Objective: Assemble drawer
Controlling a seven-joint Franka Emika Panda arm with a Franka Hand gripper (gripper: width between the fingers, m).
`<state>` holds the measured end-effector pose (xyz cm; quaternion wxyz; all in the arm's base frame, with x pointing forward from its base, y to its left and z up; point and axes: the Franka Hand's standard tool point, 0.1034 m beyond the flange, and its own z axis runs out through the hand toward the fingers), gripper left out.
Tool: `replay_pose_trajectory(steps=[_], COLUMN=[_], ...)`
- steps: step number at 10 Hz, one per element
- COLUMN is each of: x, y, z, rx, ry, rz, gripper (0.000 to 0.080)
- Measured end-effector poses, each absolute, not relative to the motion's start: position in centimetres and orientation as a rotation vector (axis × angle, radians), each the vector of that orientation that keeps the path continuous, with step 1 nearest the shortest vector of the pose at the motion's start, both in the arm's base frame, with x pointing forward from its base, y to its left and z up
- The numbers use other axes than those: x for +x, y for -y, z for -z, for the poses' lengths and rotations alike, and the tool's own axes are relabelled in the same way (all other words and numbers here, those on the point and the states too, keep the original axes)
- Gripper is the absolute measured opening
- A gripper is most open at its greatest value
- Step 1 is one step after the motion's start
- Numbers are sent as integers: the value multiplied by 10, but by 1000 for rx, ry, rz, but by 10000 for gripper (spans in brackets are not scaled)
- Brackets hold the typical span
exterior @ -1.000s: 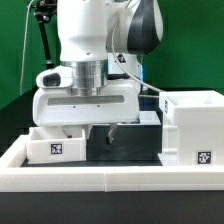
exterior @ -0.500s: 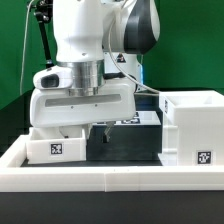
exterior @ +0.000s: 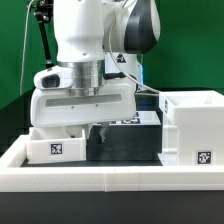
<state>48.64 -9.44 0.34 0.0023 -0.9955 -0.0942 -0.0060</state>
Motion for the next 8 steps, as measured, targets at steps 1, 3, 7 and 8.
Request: replay_pose_trajectory(steps=[1,3,7,8], x=[486,487,487,487], y=[94,94,94,94], z=[-3,-3,-3,-3], rx=[-3123,-3123,-3123,-3123], ry=[296,297,297,297], rz=[19,19,19,19], gripper=[255,41,42,41])
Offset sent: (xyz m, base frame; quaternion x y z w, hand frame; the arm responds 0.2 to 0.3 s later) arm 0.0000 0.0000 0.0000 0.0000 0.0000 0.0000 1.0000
